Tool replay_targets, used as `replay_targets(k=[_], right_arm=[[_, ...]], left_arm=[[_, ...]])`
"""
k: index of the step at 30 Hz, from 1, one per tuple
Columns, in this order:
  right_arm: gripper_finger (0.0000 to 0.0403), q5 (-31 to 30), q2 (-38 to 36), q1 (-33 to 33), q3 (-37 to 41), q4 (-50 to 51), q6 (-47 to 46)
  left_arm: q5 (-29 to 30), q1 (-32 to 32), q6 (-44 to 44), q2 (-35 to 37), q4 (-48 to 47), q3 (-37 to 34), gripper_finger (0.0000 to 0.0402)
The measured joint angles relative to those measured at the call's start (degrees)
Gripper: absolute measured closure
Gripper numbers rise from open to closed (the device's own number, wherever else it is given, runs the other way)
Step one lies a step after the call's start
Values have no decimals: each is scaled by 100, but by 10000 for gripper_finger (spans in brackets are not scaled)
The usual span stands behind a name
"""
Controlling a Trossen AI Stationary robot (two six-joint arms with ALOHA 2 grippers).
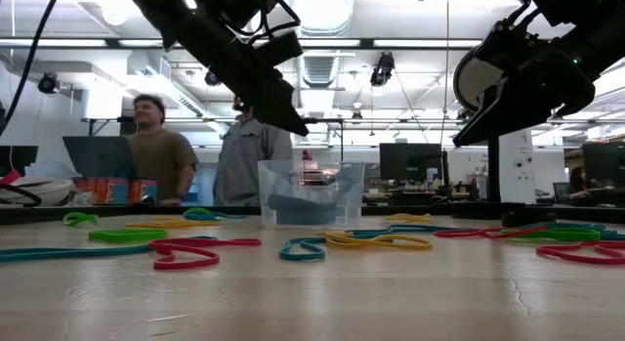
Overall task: Pick and place rubber bands into bin
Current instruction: Put the black rubber band into the transparent bin
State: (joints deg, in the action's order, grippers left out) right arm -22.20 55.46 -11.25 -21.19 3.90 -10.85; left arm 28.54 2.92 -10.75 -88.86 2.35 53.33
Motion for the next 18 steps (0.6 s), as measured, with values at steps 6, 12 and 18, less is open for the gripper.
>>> replay_targets(k=[6, 12, 18], right_arm=[[220, 7, 0, 0, 0, 2, -118], [220, 14, 0, 0, 46, -2, -265], [220, 298, 2, 2, 188, 141, -373]], left_arm=[[-1, 0, -6, 0, 4, 36, 239], [3, -5, -40, 150, -6, 86, 231], [20, -101, -56, 574, -284, 91, 231]])
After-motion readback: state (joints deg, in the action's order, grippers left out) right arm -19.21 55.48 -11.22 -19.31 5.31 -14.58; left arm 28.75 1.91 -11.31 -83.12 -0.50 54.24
